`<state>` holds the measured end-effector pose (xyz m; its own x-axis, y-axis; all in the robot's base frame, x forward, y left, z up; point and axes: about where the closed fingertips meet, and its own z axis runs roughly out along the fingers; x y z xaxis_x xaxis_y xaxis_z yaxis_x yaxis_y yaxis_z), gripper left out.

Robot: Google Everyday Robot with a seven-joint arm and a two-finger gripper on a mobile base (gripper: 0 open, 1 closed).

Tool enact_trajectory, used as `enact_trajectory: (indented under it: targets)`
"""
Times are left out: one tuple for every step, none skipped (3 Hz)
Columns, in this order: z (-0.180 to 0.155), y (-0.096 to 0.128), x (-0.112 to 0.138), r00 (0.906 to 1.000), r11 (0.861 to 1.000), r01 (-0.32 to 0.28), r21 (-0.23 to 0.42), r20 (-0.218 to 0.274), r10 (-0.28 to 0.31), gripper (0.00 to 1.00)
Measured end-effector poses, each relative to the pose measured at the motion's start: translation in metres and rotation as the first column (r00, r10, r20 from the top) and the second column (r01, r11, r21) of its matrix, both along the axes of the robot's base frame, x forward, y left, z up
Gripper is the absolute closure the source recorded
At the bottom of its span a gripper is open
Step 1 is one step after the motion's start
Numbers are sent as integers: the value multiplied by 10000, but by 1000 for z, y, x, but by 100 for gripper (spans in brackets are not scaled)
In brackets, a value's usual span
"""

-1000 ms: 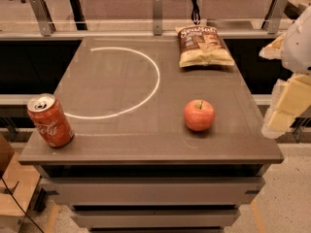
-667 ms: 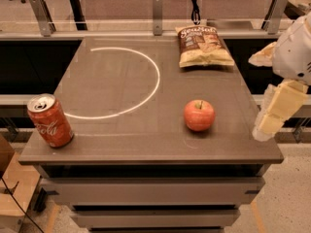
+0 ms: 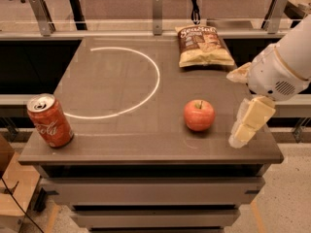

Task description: Pick apple

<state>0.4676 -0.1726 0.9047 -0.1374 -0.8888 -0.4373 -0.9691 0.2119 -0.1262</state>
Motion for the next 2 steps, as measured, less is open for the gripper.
enact_trajectory:
  targets:
    - [-24,16,9,9992,9987,-176,477,-347,192,0]
    - [-46,33,14,9957,9941,-387,1015,-795,469,0]
